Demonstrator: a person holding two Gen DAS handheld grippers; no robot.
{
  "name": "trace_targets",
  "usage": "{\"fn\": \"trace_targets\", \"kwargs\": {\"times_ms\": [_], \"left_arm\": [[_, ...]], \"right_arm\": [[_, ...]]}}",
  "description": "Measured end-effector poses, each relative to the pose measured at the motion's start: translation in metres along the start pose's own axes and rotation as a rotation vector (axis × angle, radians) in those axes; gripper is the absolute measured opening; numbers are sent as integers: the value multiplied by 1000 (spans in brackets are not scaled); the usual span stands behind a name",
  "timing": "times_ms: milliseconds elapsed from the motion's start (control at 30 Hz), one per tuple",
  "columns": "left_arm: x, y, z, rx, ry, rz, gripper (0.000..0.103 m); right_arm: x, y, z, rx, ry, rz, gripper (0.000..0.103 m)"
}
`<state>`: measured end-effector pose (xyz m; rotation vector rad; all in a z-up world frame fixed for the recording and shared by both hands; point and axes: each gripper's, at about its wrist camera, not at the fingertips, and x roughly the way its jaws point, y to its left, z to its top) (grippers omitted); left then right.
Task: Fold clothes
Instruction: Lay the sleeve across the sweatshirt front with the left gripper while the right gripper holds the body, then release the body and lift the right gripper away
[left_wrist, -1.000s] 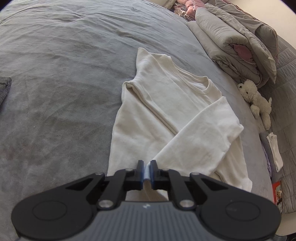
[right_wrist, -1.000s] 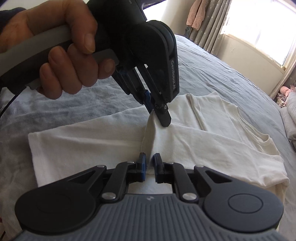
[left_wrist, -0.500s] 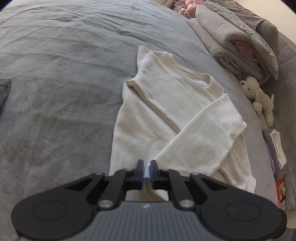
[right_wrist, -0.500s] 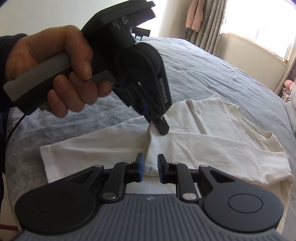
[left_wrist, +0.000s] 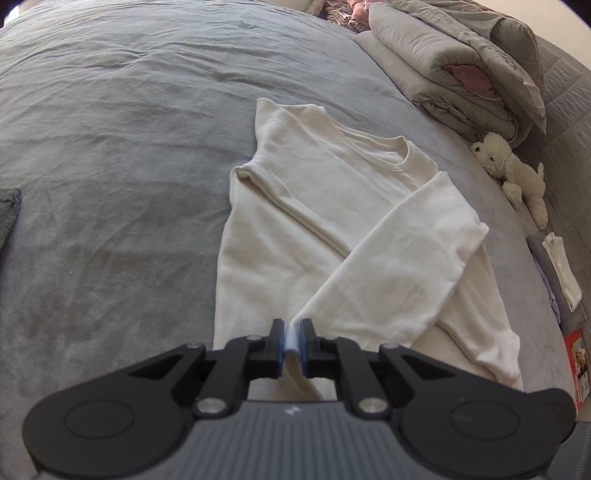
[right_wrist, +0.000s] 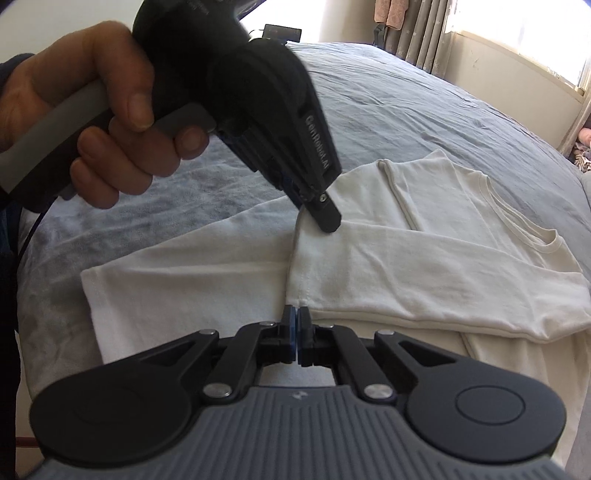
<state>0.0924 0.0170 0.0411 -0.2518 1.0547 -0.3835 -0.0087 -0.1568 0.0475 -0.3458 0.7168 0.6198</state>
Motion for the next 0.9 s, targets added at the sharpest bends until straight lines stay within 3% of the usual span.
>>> {"fn": "trace_targets", "kwargs": {"times_ms": [33, 67, 133, 233, 333, 500, 633, 767, 833, 900], "left_arm": [[1, 0, 0, 4, 2, 8, 8], [2, 0, 0, 7, 4, 15, 8], [3, 0, 0, 17, 2, 28, 8], [3, -1, 0, 22, 0, 32, 8], [3, -1, 0, 21, -2, 33, 8], [5, -3, -1, 26, -6, 31, 8], [5, -5, -2, 49, -17, 40, 8], [5, -8, -2, 70, -24, 49, 8], [5, -9, -3, 87, -27, 48, 8], [5, -10, -3, 94, -24, 44, 8]], "right_arm": [[-6, -14, 2, 51, -23, -34, 13], [-13, -35, 3, 135, -46, -74, 28], [-30, -91, -2, 383, -91, -150, 43], [-47, -179, -29, 806, -141, -197, 44], [-44, -237, -65, 1165, -185, -118, 44], [-22, -268, -80, 1379, -203, -66, 44], [-18, -275, -76, 1409, -250, -139, 44], [-28, -281, -105, 1556, -334, -209, 13], [-35, -283, -120, 1616, -370, -267, 13], [-35, -284, -118, 1578, -354, -304, 14]]}}
